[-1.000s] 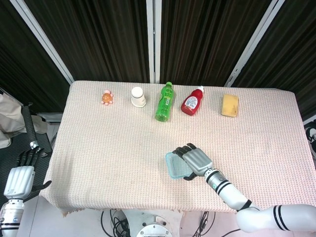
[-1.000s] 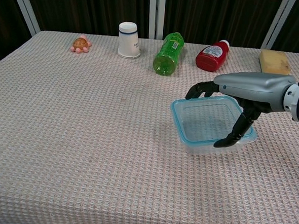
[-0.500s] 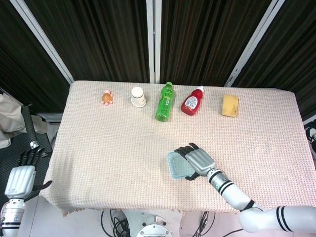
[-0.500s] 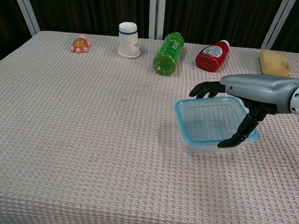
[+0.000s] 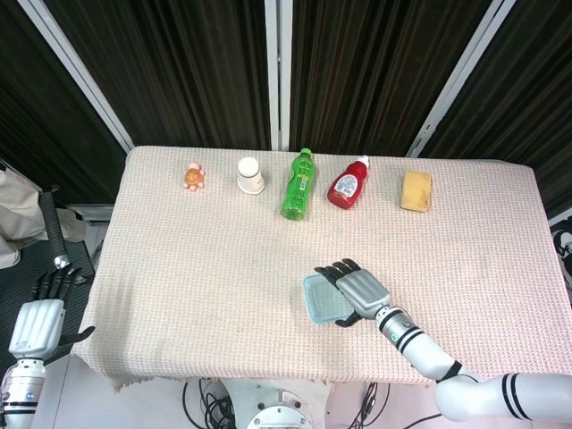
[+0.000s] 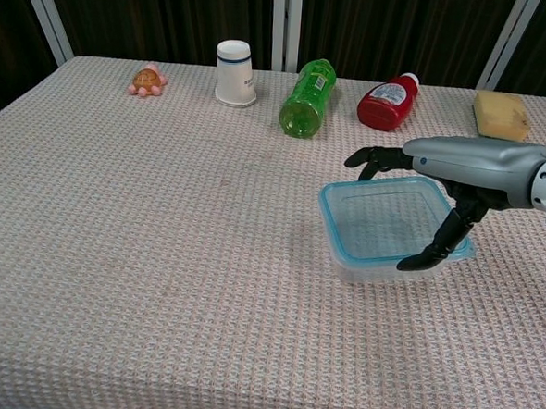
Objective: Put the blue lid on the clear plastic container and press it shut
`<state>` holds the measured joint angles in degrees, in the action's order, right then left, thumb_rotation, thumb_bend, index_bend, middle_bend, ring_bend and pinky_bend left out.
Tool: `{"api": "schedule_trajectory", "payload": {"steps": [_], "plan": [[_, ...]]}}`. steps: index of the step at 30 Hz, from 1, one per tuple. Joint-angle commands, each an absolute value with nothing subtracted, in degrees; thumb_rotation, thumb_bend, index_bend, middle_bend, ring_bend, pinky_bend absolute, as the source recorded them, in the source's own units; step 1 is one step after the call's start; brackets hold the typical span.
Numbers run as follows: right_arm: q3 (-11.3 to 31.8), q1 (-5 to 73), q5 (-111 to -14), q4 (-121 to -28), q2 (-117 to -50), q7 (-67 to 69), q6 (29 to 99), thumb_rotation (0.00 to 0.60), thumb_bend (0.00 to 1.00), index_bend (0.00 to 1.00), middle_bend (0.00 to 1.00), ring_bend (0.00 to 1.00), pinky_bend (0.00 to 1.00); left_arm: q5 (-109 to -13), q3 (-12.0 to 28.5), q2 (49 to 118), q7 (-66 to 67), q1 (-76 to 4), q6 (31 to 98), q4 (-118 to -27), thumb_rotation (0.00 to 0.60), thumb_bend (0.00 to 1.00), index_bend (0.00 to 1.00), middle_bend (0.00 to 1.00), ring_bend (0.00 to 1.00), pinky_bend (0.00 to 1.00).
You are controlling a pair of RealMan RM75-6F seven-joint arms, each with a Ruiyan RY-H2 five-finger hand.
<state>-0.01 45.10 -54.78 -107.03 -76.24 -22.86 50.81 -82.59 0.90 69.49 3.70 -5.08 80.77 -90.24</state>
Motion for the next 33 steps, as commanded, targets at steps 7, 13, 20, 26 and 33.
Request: {"api": "schedule_trajectory", "payload": {"steps": [7, 13, 20, 26, 33], "plan": [[-0.21, 44.74, -55.25, -107.50, -75.68, -22.76, 50.93, 0.600, 0.09, 0.00, 0.05, 0.00, 0.00, -82.60, 0.92, 69.45, 3.76, -5.06, 80.85, -90.28, 0.600, 0.06, 0.08, 0.00, 0.00, 0.00], [-0.50, 44.09, -56.65, -108.75, -74.26, -22.26, 51.28, 0.600, 0.09, 0.00, 0.02, 0.00, 0.00, -82.60, 0.98, 69.45, 4.04, -5.23, 80.68, -90.39, 0.600, 0.06, 0.08, 0.00, 0.00, 0.00], [-1.66, 42.28, -60.31, -111.76, -71.26, -22.16, 53.34, 0.600, 0.09, 0.00, 0.00, 0.00, 0.00, -82.60, 0.98, 69.06, 4.23, -5.18, 80.83, -90.87, 0.600, 0.06, 0.08, 0.00, 0.00, 0.00], [-1.02, 37.99, -68.80, -114.14, -69.09, -14.72, 58.50, 0.600, 0.09, 0.05, 0.20, 0.06, 0.03, -83.05, 1.22, 69.03, 4.02, -5.28, 81.34, -91.07, 0.600, 0.06, 0.08, 0.00, 0.00, 0.00], [1.11, 33.64, -79.35, -105.31, -75.87, 8.63, 62.50, 0.600, 0.29, 0.66, 0.62, 0.52, 0.60, -84.05, 1.54, 69.78, 4.05, -5.37, 82.51, -90.31, 0.600, 0.06, 0.08, 0.00, 0.00, 0.00]]}}
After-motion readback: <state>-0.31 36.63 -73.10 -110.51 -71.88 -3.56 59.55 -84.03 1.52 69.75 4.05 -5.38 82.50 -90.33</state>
